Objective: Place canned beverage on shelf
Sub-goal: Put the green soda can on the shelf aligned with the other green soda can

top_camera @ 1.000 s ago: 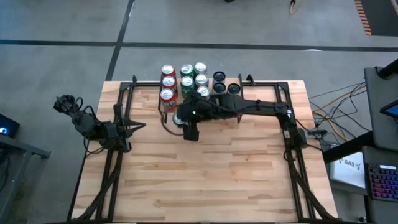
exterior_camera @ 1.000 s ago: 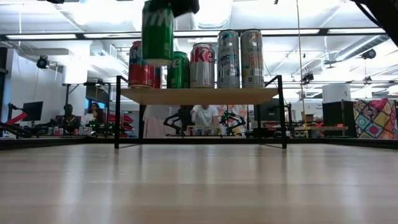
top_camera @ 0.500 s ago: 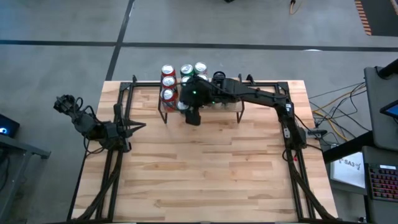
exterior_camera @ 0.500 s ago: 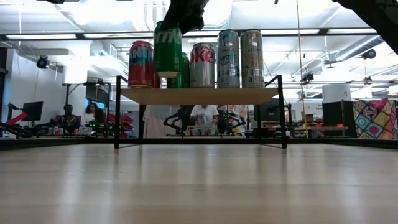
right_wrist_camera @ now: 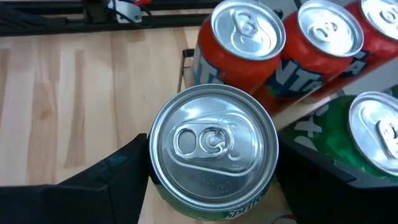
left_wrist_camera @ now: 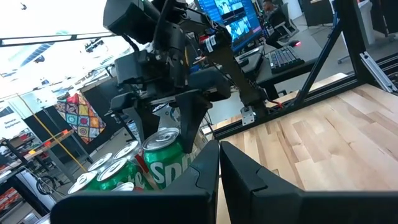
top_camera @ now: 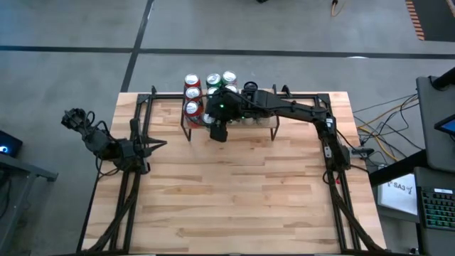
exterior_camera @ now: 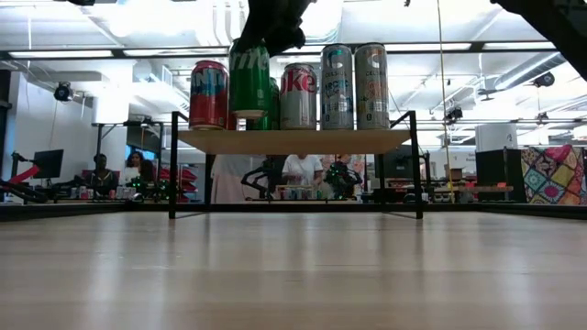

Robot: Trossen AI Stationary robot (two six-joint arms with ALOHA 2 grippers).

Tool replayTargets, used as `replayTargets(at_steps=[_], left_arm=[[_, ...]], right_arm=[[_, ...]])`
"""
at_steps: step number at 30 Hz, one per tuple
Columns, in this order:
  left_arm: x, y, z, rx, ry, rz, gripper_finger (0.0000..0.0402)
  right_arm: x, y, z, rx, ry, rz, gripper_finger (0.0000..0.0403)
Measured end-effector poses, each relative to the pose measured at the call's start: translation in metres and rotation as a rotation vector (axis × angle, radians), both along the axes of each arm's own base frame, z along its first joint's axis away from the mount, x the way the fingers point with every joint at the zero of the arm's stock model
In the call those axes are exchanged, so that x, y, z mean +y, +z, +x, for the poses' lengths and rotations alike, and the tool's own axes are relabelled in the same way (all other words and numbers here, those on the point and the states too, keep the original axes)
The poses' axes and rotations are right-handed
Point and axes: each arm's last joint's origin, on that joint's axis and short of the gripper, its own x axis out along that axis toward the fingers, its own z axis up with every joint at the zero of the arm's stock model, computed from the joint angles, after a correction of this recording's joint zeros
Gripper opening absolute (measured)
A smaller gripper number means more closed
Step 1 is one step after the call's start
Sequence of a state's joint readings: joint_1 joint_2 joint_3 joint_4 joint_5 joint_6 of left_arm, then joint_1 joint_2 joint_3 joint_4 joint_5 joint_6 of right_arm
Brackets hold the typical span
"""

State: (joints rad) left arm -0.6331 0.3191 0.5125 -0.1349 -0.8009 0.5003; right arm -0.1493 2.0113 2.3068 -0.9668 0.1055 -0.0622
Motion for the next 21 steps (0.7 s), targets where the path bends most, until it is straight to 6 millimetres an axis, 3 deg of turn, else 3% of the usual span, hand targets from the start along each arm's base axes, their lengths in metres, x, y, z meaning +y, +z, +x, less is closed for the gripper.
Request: replayTargets(at_steps=[21], left_arm=[[-0.0001, -0.0001, 0.0, 0.0, 0.0, 0.0, 0.0]], right_arm=[[-0.0012, -0.0089, 0.0019, 0.017, -0.057, 0.009, 0.029]])
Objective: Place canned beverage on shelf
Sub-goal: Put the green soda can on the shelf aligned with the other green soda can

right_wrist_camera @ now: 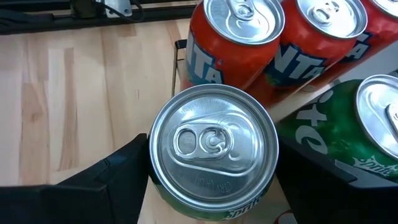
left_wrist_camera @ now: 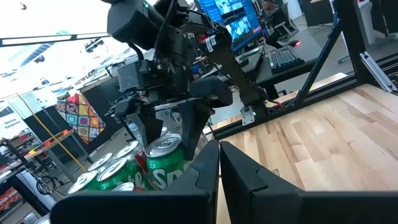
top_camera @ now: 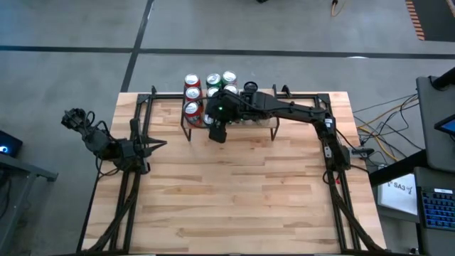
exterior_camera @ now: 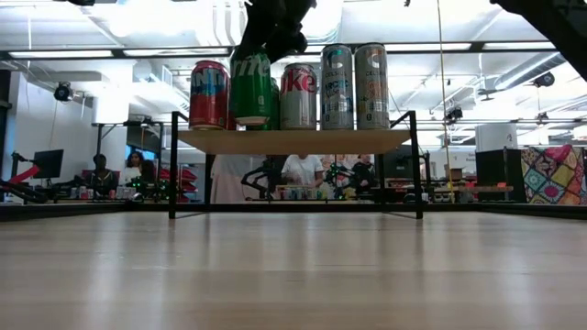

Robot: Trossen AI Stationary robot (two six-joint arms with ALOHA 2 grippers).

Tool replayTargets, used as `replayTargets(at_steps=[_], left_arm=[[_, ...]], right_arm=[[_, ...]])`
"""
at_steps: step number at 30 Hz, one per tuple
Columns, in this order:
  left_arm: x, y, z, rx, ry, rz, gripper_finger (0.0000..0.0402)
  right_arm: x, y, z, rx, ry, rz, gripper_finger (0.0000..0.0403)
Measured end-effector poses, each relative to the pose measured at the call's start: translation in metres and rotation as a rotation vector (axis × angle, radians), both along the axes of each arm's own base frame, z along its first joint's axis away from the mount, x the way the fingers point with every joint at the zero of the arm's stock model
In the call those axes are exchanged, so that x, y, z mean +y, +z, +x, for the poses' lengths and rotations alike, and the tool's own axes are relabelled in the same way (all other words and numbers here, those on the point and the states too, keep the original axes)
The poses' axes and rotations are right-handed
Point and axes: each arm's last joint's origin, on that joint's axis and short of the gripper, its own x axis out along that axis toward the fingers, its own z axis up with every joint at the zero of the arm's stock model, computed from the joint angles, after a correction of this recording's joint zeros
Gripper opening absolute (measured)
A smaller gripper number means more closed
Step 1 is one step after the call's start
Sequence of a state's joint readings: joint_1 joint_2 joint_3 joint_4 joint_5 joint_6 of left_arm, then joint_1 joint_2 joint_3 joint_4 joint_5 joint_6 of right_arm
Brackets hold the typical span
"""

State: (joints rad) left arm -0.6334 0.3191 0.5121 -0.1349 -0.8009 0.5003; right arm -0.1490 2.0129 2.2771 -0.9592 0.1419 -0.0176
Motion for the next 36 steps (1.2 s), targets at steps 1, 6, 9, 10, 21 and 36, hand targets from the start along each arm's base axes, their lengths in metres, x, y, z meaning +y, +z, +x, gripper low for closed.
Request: replayTargets(at_steps=[1, 6, 9, 10, 21, 36], left_arm=[[0.0, 0.0, 0.0, 0.0, 0.0, 0.0, 0.0], [0.0, 0.0, 0.0, 0.0, 0.0, 0.0, 0.0], [0.0, 0.0, 0.0, 0.0, 0.0, 0.0, 0.0], [0.0, 0.0, 0.0, 0.0, 0.0, 0.0, 0.0], [0.0, 0.0, 0.0, 0.0, 0.0, 0.0, 0.0], [-0.019, -0.007, 0.023, 0.002, -0.105, -0.103, 0.0]], right_arm=[[0.0, 0.0, 0.0, 0.001, -0.003, -0.001, 0.029], [-0.001, -0.001, 0.0, 0.003, -0.019, -0.005, 0.029], [-0.001, 0.0, 0.001, -0.007, -0.021, -0.007, 0.029], [-0.001, 0.0, 0.001, -0.012, -0.021, -0.007, 0.029], [-0.005, 0.0, 0.001, -0.017, -0.031, -0.014, 0.029], [-0.007, 0.0, 0.001, -0.016, -0.057, -0.023, 0.029]])
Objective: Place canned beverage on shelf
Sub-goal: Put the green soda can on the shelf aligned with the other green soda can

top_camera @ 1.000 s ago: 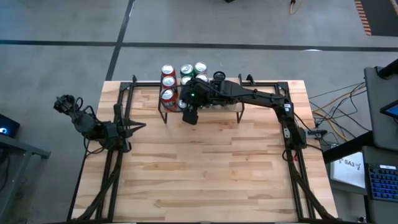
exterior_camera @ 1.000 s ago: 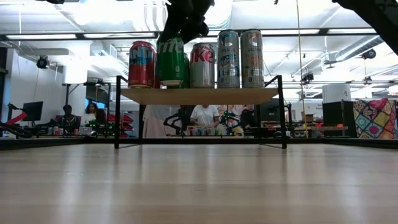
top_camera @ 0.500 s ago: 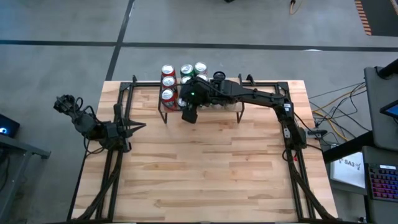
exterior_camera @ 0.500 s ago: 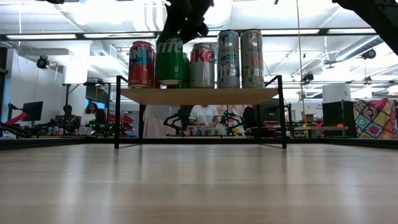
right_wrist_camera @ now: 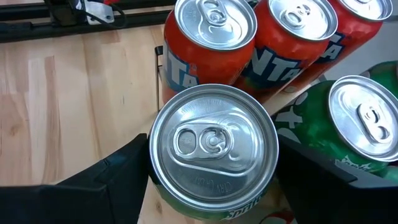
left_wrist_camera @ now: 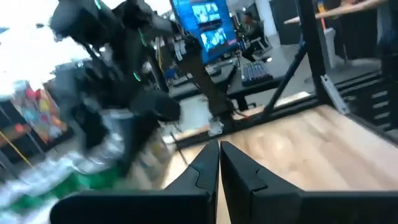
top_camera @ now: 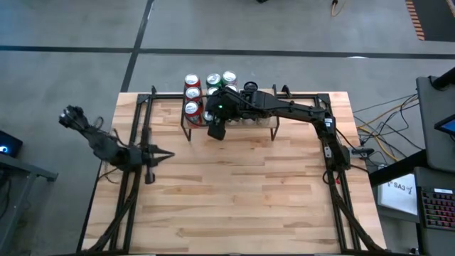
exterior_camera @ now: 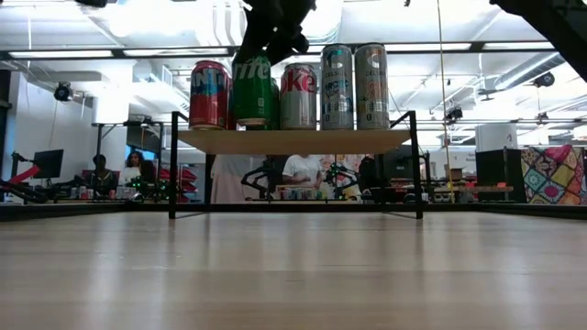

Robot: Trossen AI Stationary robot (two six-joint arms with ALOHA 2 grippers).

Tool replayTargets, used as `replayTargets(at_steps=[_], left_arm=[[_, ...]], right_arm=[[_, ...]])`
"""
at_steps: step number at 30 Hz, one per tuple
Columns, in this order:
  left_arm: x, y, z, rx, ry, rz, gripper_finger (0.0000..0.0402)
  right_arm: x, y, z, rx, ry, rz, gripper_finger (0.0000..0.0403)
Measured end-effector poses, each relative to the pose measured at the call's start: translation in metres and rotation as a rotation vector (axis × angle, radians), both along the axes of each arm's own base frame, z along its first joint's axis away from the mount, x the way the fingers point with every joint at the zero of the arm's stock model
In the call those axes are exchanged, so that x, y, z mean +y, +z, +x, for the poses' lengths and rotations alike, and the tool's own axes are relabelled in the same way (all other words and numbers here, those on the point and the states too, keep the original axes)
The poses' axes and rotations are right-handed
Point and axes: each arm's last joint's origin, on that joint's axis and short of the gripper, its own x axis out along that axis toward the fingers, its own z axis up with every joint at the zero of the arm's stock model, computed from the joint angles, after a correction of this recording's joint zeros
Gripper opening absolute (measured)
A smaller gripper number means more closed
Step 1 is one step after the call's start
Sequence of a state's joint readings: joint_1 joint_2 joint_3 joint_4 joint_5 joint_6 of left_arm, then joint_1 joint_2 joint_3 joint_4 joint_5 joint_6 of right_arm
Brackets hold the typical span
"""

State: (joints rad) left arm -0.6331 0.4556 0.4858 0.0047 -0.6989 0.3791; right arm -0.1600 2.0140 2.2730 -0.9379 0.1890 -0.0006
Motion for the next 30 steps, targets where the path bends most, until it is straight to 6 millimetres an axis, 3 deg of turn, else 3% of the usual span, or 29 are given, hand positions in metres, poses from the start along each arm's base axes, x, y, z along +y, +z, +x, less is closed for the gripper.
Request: replayTargets(at_steps=[5, 11, 16, 22, 30], left_arm=[[-0.012, -0.042, 0.021, -0.022, 0.119, -0.131, 0.0], [-0.017, -0.082, 0.03, -0.181, 0.193, -0.247, 0.0], [-0.017, -0.094, 0.041, -0.219, 0.237, -0.238, 0.0], [-0.016, -0.1, 0.074, -0.159, 0.343, -0.187, 0.0], [0.002, -0.115, 0.11, -0.115, 0.491, -0.208, 0.0]], right_arm=[[0.0, 0.0, 0.0, 0.003, 0.0, 0.002, 0.029], [0.0, 0.0, 0.0, 0.005, 0.0, 0.007, 0.029], [0.0, -0.001, 0.0, 0.004, -0.001, 0.01, 0.029], [0.0, -0.001, 0.0, 0.002, -0.007, 0.016, 0.029], [0.0, -0.001, 0.0, 0.001, -0.009, 0.019, 0.029]])
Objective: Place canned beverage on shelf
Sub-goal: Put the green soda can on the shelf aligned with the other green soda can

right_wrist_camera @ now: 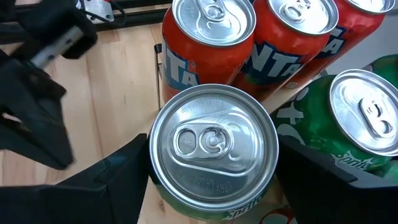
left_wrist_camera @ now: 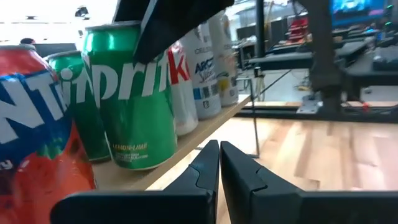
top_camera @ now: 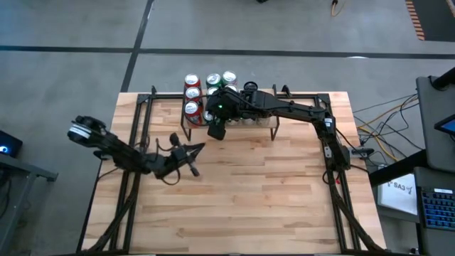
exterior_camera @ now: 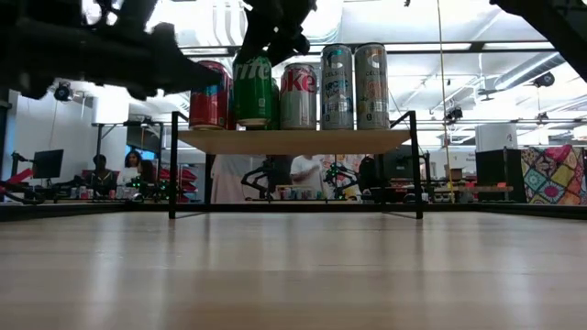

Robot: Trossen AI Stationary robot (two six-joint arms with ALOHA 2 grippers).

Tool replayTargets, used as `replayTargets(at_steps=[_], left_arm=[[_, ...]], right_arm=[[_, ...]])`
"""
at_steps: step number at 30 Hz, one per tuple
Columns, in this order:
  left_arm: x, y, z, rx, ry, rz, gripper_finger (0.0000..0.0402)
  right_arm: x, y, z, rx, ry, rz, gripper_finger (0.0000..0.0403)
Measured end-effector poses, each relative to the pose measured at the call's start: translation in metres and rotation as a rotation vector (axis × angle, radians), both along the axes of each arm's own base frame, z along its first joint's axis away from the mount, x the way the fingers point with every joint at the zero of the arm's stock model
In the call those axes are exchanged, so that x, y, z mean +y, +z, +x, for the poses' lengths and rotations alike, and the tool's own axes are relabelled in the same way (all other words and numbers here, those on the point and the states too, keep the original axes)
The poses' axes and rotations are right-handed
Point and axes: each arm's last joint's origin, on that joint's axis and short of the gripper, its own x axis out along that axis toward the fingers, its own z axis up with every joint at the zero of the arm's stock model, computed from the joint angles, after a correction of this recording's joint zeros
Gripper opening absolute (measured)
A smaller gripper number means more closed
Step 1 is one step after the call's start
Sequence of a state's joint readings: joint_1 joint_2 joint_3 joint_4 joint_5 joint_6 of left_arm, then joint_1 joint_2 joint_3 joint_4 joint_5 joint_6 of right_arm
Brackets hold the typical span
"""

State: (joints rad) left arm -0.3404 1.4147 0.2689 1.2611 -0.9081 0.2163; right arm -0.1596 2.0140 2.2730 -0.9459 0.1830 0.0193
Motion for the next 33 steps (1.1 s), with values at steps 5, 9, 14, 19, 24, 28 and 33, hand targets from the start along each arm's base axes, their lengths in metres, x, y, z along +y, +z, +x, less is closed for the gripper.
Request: replayTargets(at_steps=[5, 9, 14, 19, 24, 28, 33], left_arm=[[0.009, -0.002, 0.019, -0.014, 0.065, -0.003, 0.0], [0.016, -0.005, 0.036, -0.007, 0.109, 0.0, 0.0], [0.017, -0.011, 0.05, 0.019, 0.125, 0.011, 0.0], [0.021, -0.013, 0.056, 0.025, 0.186, 0.008, 0.0], [0.028, -0.011, 0.057, 0.006, 0.213, 0.0, 0.0], [0.032, -0.01, 0.058, -0.005, 0.227, -0.005, 0.0], [0.034, -0.007, 0.061, -0.02, 0.234, -0.009, 0.0]], right_arm=[[0.0, 0.0, 0.0, -0.003, -0.006, 0.006, 0.029], [0.0, 0.0, 0.0, -0.003, -0.007, 0.006, 0.029], [0.0, 0.0, 0.0, -0.002, -0.009, 0.009, 0.029], [0.0, 0.0, 0.0, -0.001, -0.01, 0.011, 0.029], [0.0, -0.001, -0.001, 0.004, -0.01, 0.011, 0.029], [0.0, -0.001, -0.001, 0.004, -0.01, 0.012, 0.029], [0.0, -0.001, -0.001, 0.004, -0.01, 0.012, 0.029]])
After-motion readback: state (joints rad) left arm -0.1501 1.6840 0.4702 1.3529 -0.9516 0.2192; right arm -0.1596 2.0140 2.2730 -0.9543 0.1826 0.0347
